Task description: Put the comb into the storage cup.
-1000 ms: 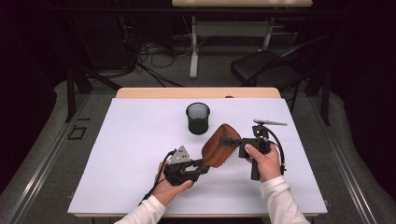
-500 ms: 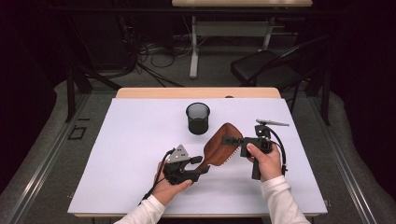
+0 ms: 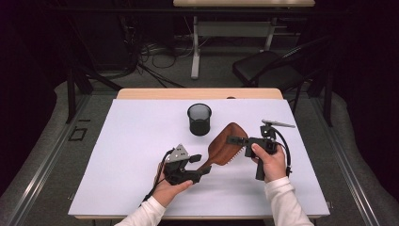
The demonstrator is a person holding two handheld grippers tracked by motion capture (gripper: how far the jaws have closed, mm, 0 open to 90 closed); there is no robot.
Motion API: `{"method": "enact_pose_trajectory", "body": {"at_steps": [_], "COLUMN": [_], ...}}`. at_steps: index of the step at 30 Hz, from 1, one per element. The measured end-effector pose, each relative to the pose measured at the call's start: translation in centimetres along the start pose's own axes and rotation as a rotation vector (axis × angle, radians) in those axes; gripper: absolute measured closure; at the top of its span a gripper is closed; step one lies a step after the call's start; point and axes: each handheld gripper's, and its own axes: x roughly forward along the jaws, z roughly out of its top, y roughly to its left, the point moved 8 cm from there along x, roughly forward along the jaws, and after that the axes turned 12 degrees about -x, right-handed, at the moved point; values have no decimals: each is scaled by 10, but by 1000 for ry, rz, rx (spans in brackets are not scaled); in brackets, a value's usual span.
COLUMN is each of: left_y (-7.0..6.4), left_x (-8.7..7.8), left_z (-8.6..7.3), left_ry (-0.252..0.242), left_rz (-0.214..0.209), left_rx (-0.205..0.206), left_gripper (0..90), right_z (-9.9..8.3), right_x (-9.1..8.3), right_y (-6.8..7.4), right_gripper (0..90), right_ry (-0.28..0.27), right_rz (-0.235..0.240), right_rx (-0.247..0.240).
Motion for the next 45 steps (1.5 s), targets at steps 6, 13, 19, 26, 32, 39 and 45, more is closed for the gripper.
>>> {"method": "enact_pose_trajectory", "body": {"at_steps": [6, 13, 19, 26, 32, 39, 45], "left_y": [2, 3, 12, 22, 30, 39, 43], "left_x": [-3, -8, -14, -20, -24, -27, -28], "left_z": [3, 10, 16, 20, 22, 22, 23], "left_ry": [-8, -48, -70, -86, -83, -65, -63], "left_rz": [11, 11, 38, 86, 129, 150, 157], "left_rx": [-8, 3, -27, -24, -26, -39, -39], "left_gripper": [373, 361, 354, 350, 350, 251, 184], "right_z": [1, 2, 3, 4, 4, 5, 6], "right_x": [-4, -7, -9, -9, -9, -10, -11], "right_y": [-2, -4, -5, -5, -5, -5, -5], "right_gripper": [521, 521, 521, 521, 521, 520, 521], "right_ry": [4, 4, -5, -7, -9, -19, -27], "right_rz": [-2, -10, -10, -9, -6, -9, -6], "right_rx": [5, 6, 8, 8, 6, 9, 5]}}
